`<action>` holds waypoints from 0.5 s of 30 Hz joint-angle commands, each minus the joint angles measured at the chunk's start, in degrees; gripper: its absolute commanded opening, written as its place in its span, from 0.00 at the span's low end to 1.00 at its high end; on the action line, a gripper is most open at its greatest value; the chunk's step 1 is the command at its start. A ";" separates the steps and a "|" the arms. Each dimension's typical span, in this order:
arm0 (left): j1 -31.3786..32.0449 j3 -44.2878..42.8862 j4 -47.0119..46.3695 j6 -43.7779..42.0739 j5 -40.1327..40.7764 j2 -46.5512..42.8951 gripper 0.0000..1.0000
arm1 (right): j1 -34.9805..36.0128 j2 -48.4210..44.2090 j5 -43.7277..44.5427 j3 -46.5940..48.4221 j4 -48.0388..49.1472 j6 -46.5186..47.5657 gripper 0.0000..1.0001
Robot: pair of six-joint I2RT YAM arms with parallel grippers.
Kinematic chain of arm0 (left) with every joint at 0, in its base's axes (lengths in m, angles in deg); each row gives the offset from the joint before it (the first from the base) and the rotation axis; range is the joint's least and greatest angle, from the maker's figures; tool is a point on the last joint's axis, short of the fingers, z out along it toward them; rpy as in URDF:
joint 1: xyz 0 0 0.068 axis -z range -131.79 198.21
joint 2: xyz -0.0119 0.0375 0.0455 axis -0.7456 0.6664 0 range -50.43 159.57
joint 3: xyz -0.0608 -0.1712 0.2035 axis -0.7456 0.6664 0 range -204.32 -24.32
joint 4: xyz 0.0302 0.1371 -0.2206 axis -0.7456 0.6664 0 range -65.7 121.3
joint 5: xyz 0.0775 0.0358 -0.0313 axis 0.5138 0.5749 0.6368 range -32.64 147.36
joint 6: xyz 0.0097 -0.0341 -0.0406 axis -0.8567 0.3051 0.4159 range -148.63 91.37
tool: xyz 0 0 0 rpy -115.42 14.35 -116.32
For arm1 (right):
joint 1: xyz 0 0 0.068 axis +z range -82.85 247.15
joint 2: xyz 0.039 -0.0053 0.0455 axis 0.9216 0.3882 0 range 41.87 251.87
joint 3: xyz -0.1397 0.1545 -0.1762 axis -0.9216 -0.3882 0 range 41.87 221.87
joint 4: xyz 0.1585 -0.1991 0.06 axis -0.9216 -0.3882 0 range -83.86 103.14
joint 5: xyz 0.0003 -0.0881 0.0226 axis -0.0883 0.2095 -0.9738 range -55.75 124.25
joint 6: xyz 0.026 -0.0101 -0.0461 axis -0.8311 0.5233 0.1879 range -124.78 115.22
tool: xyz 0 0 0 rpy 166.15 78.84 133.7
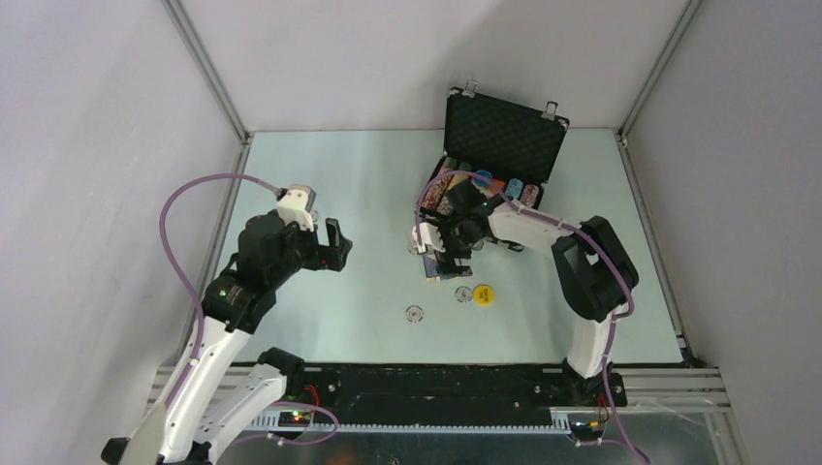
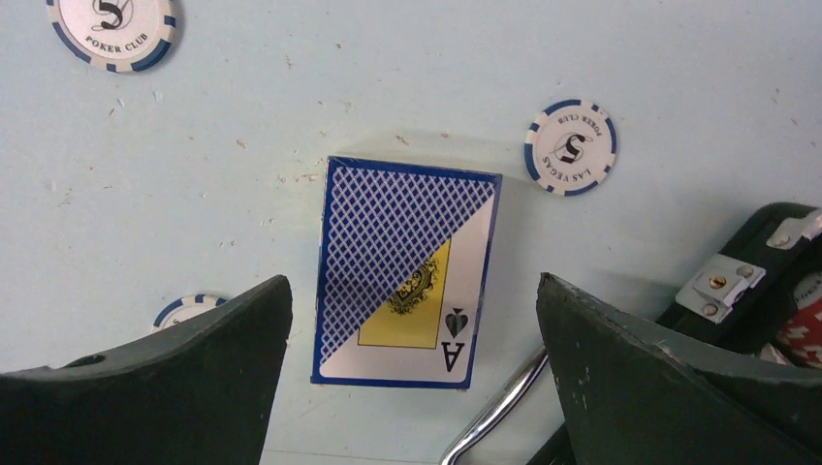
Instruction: Pack up texas hold em set
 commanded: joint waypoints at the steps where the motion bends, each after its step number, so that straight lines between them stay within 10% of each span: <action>1: -0.54 0.48 -1.83 -0.97 -0.88 -0.31 0.96 | 1.25 0.98 2.51 2.05 0.68 4.04 0.99; 15: -0.60 0.44 -1.81 -0.97 -1.14 -0.15 0.96 | 2.15 5.57 6.97 3.15 2.39 -1.81 0.97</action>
